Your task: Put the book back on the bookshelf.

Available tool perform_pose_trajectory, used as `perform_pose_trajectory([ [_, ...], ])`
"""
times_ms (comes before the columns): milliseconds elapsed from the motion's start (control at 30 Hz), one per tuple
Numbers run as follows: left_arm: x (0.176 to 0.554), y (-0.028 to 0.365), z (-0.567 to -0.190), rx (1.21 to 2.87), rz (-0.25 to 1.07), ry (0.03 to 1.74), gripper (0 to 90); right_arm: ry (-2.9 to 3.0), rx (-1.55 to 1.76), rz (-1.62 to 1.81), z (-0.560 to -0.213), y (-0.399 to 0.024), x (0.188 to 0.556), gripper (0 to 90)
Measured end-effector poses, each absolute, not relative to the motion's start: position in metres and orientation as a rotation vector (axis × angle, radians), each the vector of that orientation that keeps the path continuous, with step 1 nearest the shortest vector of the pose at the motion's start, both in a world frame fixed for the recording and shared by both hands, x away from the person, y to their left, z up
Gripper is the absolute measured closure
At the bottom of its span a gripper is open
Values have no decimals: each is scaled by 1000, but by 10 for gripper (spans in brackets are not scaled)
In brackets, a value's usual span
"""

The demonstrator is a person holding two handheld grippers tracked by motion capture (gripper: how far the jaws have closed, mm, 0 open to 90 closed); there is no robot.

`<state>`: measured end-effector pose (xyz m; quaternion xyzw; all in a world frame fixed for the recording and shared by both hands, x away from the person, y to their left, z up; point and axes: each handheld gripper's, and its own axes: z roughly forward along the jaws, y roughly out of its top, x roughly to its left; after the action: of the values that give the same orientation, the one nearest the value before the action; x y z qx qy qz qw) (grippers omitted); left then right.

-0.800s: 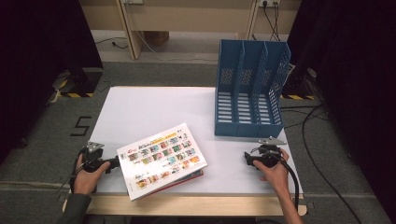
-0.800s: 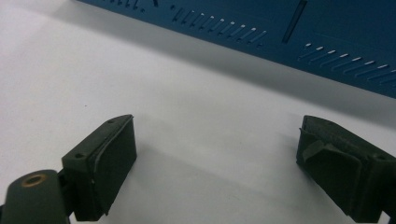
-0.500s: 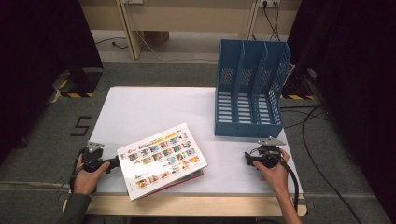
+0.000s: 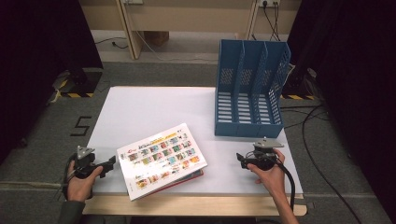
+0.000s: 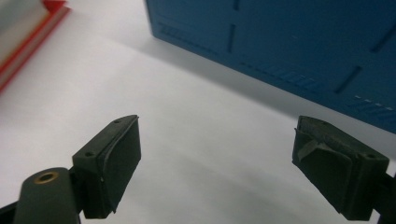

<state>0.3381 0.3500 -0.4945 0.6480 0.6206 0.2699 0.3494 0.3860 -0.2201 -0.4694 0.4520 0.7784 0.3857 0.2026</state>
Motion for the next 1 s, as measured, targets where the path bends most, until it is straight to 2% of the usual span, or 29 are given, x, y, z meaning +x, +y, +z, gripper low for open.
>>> perform_pose_trajectory([
  [333,319,332,-474,1764,658,1502,149,2271,1119,1163,-449,-181,372,204],
  [567,317,327,-470,1783,661,1494,165,2298,1103,1199,-447,-171,372,205],
  [1000,323,308,-465,1826,736,1467,336,2377,1115,1354,-447,-144,380,212],
])
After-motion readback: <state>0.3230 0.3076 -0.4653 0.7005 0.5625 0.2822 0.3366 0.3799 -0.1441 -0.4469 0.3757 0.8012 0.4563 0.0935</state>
